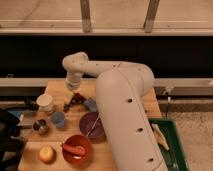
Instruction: Place grapes in plastic cup
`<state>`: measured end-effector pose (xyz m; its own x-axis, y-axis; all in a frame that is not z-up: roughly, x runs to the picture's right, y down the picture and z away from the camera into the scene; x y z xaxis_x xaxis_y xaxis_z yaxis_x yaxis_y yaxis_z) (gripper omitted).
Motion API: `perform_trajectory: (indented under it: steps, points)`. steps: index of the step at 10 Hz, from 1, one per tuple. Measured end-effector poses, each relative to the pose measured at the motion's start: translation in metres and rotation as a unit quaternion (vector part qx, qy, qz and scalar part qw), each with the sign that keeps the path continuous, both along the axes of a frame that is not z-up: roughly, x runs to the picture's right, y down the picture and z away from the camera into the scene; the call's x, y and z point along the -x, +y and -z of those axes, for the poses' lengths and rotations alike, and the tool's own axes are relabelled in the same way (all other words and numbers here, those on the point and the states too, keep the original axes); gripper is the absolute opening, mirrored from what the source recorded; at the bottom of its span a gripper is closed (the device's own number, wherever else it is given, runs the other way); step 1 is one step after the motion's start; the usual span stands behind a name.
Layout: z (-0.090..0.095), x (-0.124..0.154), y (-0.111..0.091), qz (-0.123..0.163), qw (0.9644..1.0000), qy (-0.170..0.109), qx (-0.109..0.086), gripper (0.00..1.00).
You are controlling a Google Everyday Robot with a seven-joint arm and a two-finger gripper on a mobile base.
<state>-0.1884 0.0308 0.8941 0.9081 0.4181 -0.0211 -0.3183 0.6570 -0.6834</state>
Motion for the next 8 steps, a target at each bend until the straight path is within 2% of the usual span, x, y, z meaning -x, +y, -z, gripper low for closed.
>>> perform_trajectory:
  steps: [2,4,7,8]
  points:
    - [-0.012,0.005,0.018,-0.018,0.9996,-0.013,0.017,0.80]
    - [-0.016,0.012,0.027,-0.026,0.9992,-0.021,0.023,0.80]
    - [-0.027,0.026,0.048,-0.019,0.9988,-0.026,0.038,0.80]
    - [-0.027,0.027,0.054,-0.010,0.9987,-0.024,0.043,0.76]
